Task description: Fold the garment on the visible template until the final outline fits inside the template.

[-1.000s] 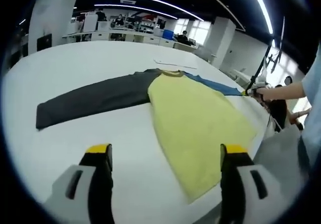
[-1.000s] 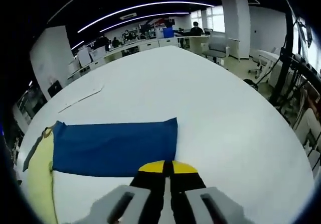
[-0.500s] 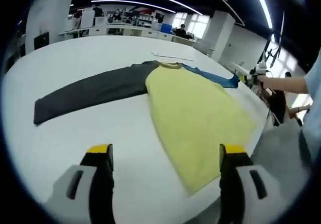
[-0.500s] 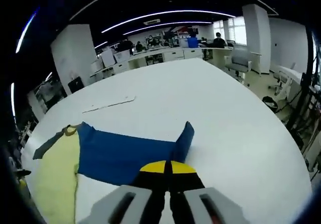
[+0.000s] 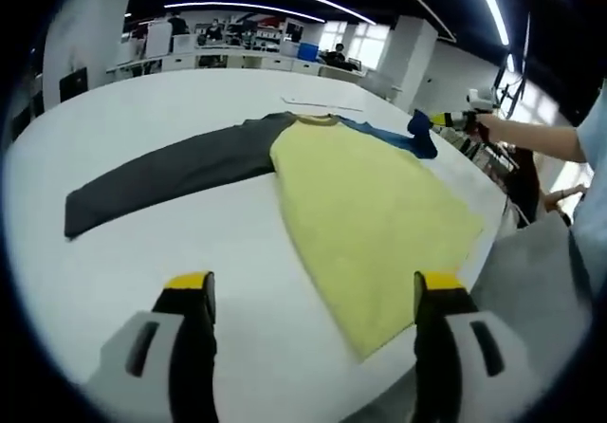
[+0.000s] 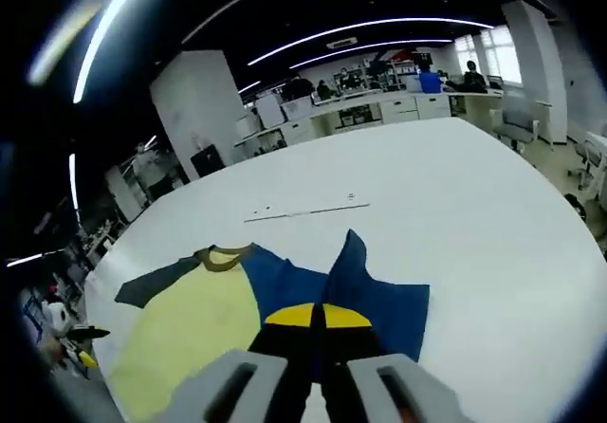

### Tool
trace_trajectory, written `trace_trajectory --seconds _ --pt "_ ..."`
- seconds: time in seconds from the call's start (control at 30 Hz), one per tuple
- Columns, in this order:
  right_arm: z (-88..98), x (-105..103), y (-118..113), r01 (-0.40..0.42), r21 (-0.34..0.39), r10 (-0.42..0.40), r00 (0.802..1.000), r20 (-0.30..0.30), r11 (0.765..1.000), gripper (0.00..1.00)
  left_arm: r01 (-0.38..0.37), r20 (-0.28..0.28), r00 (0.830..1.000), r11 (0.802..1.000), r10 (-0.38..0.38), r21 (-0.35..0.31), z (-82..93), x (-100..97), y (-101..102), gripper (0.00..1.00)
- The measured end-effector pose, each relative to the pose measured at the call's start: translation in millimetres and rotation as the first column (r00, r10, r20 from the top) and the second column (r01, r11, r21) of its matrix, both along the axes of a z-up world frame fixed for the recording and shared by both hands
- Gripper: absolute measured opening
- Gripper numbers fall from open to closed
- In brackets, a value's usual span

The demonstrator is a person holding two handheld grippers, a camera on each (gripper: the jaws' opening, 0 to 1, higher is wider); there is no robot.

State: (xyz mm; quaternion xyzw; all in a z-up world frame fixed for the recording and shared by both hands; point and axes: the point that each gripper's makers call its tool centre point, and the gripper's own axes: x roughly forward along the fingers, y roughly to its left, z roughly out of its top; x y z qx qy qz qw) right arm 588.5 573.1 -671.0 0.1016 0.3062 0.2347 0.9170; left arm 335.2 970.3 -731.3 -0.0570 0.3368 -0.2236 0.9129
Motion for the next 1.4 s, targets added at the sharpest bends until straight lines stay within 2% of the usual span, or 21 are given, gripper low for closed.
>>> trace_trajectory --seconds 0.27,0.53,0.93,1.2,1.4 --pt "9.8 3 80 -0.102 0.061 0.101 0.995 0.019 0.993 0.00 -0.003 0.012 1.000 1.000 0.003 0.002 1.7 -2.0 8 0.82" --pt "8.7 2 144 -0.164 0.111 0.163 0.986 0.021 0.980 0.00 -0.012 0.011 1.000 1.000 0.012 -0.005 1.0 -6.7 13 0.82" --pt "17.7 -1 242 -0.277 0.196 0.274 0.961 0.044 0.941 0.00 0.005 -0.013 1.000 1.000 -0.004 0.026 -3.8 -7.4 20 0.82" --pt "4.0 -10 295 -0.360 0.196 0.362 0.932 0.031 0.912 0.00 0.005 -0.027 1.000 1.000 -0.005 0.017 -7.1 -9.2 18 0.81" --pt "-22.3 -18 321 -0.399 0.178 0.407 0.913 -0.010 0.900 0.00 -0.005 -0.035 0.999 1.000 0.006 0.014 -9.3 -10.8 19 0.81"
